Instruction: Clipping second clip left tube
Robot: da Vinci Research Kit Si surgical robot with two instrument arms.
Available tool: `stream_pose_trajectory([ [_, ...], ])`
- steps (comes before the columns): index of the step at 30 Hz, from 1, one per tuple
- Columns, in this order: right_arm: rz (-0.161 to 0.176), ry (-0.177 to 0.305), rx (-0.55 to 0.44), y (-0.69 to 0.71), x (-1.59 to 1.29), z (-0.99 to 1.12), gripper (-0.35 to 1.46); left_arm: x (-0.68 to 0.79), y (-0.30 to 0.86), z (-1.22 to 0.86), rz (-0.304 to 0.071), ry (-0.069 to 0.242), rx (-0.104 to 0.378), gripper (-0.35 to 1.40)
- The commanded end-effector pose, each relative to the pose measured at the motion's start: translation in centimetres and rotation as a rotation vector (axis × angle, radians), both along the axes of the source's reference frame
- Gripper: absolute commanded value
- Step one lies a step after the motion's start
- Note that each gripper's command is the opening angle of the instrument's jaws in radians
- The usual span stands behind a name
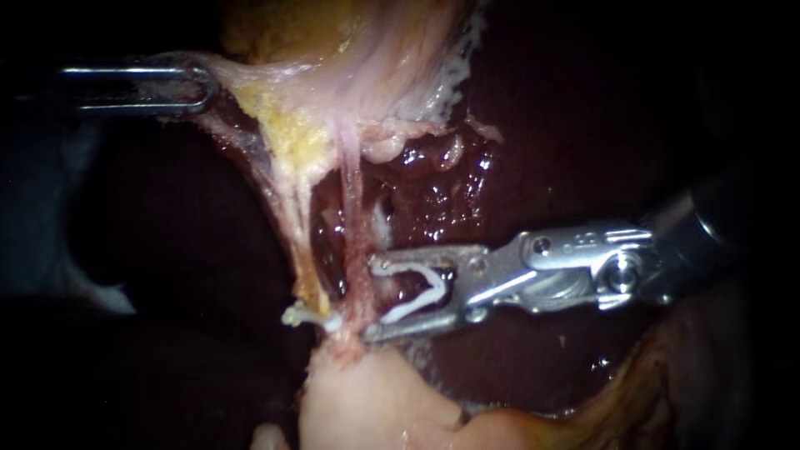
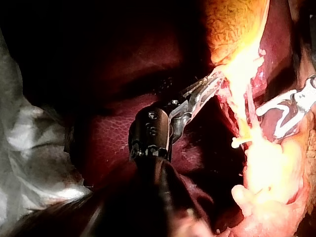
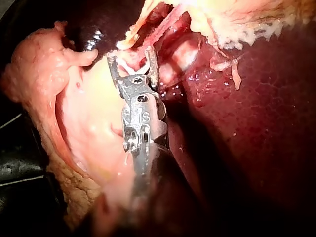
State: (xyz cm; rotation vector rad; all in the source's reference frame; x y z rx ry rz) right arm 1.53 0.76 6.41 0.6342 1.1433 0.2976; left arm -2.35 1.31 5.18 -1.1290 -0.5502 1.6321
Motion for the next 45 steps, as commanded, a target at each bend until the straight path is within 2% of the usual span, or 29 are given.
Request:
stream_pose_trajectory([
  [1,0.004,0.001,0.011,0.00,0.01,0.00,0.50,0.00,0.00,0.00,0.000,0.000,0.000,-0.35],
  [8,0.006,-0.002,0.034,0.00,0.14,0.10,0.50,-0.02,0.00,0.00,-0.003,0.002,-0.001,-0.35],
  [17,-0.010,0.008,0.037,-0.01,0.18,0.15,0.50,-0.02,-0.01,0.00,-0.003,0.003,-0.001,-0.35],
  [26,-0.015,0.012,0.040,-0.02,0.11,0.08,0.50,-0.02,-0.01,0.00,-0.003,0.003,-0.001,-0.35],
  [34,-0.020,0.023,0.046,-0.03,-0.01,-0.07,0.49,-0.02,-0.01,0.00,-0.003,0.003,-0.001,-0.35],
  [40,-0.042,0.059,0.053,-0.11,0.05,-0.17,0.49,-0.02,-0.01,0.01,-0.004,0.003,-0.001,-0.35],
  [45,-0.032,0.055,0.061,-0.11,0.19,-0.14,0.49,-0.02,-0.01,0.01,-0.004,0.003,-0.002,-0.35],
])
